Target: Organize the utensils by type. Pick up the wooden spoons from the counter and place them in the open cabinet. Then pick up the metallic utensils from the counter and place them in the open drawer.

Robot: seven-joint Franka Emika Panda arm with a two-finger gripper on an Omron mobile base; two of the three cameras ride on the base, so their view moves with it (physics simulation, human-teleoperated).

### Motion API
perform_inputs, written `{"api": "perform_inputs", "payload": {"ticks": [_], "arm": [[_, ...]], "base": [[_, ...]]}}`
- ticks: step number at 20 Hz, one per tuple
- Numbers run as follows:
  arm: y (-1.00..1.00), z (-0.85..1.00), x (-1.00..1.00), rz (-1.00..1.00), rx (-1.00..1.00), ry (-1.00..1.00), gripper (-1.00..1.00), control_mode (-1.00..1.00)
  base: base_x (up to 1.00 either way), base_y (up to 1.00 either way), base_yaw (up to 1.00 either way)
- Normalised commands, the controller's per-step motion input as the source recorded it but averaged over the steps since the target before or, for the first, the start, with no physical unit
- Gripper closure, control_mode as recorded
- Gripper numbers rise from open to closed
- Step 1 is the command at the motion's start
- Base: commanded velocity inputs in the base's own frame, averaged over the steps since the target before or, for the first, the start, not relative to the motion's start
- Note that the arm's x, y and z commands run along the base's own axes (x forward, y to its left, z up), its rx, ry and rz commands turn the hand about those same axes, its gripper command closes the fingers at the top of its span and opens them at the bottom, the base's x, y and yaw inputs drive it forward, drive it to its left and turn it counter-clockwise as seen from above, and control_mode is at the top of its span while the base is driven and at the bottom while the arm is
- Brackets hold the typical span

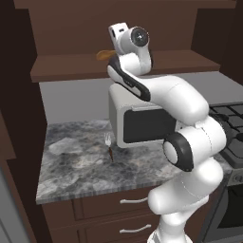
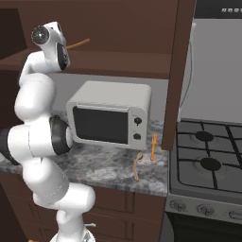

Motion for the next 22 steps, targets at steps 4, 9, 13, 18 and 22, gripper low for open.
{"api": "perform_inputs", "payload": {"ticks": [4, 9, 13, 18, 22], "arm": [[0.01, 0.0, 0.63, 0.0, 0.0, -0.03, 1.0, -1.0], [0.11, -0.08, 0.52, 0.0, 0.0, -0.06, 1.0, -1.0], [0.09, -0.12, 0.51, 0.0, 0.0, -0.08, 1.0, -1.0], [0.08, -0.09, 0.46, 0.0, 0.0, -0.06, 1.0, -1.0], [0.06, -0.15, 0.34, 0.0, 0.0, -0.01, 1.0, -1.0]], "base": [[0.0, 0.0, 0.0], [0.0, 0.0, 0.0], [0.0, 0.0, 0.0], [0.0, 0.0, 0.0], [0.0, 0.0, 0.0]]}}
